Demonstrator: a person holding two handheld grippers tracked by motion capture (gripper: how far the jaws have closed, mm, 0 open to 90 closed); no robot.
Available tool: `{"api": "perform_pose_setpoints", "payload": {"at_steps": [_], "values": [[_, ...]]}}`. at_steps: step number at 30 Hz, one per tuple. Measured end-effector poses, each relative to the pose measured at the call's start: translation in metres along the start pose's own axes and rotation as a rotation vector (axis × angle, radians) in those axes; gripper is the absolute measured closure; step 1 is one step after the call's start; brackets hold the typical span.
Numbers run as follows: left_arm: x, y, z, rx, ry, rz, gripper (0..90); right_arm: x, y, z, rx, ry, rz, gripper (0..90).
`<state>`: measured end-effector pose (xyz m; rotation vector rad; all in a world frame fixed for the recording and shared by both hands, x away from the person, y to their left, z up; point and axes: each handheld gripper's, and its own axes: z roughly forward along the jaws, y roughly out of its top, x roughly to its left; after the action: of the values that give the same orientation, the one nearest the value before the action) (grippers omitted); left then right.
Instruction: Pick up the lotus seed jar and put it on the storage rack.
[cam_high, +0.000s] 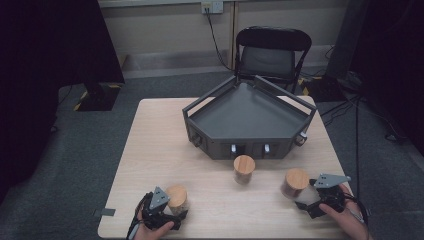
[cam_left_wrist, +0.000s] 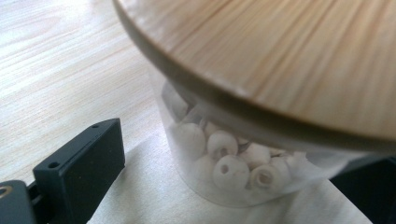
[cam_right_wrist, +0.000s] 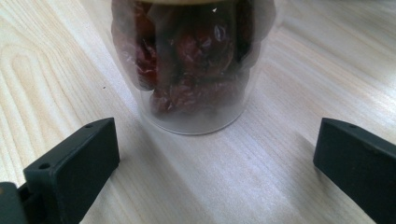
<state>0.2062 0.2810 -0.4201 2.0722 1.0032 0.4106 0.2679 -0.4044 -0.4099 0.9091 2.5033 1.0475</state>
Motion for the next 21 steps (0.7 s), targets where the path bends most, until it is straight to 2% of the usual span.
{"api": "perform_pose_setpoints", "payload": {"at_steps": [9, 16, 21], "values": [[-0.0021, -0.0018, -0.0008, -0.031, -0.011, -0.004, 3.3, 0.0, 0.0, 0.0, 0.0, 0.0, 0.0, 0.0], [-0.0034, -0.0042, -0.0014, -0.064, -0.009, -0.003, 8.1, 0.0, 0.0, 0.0, 0.0, 0.0, 0.0, 0.0], [-0.0032, -0.004, 0.0009, -0.062, -0.019, 0.001, 11.1, 0.0, 0.0, 0.0, 0.0, 0.0, 0.0, 0.0]]}}
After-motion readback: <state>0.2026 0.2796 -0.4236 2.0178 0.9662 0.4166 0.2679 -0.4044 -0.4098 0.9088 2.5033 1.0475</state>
